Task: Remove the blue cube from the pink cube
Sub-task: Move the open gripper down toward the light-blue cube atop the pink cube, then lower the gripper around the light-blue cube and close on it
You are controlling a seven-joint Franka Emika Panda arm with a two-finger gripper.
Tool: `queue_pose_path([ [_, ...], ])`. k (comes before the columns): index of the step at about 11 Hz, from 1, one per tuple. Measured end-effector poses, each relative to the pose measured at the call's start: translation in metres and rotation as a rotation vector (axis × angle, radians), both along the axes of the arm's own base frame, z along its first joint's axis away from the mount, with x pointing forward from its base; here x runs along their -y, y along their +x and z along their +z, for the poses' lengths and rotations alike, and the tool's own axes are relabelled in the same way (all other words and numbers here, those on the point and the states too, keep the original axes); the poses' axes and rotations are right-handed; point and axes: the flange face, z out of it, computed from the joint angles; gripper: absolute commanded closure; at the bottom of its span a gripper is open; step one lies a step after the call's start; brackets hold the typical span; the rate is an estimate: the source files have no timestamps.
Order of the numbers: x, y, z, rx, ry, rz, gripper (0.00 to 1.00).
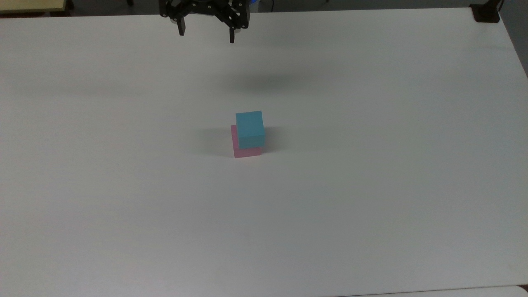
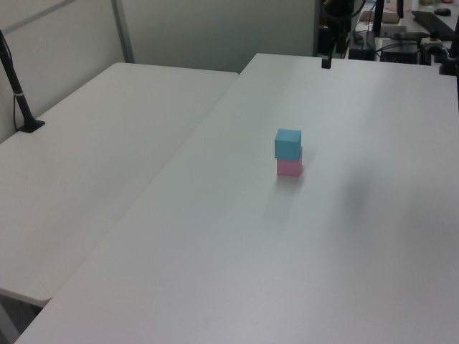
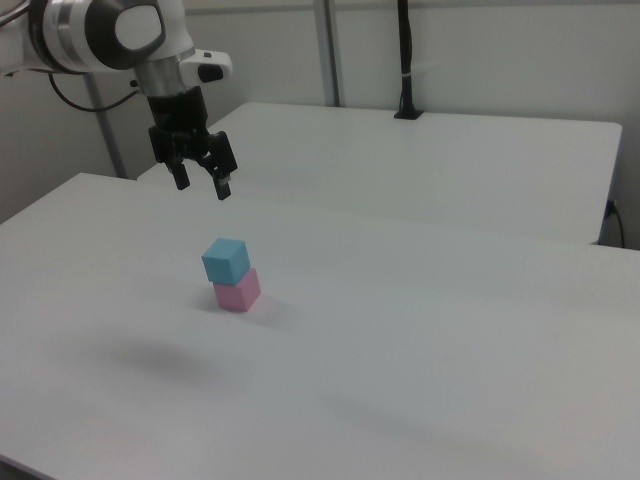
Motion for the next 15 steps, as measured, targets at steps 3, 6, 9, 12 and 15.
queue_pose_path([
  [3, -0.002, 0.003, -0.009, -0.015, 0.000, 0.004, 0.00],
  [6, -0.013, 0.022, -0.033, 0.000, 0.007, 0.057, 0.00],
  [9, -0.043, 0.051, -0.093, -0.015, 0.007, 0.146, 0.00],
  [12, -0.074, 0.068, -0.145, -0.023, 0.009, 0.195, 0.00],
  [15, -0.081, 0.077, -0.177, -0.028, 0.008, 0.207, 0.03],
])
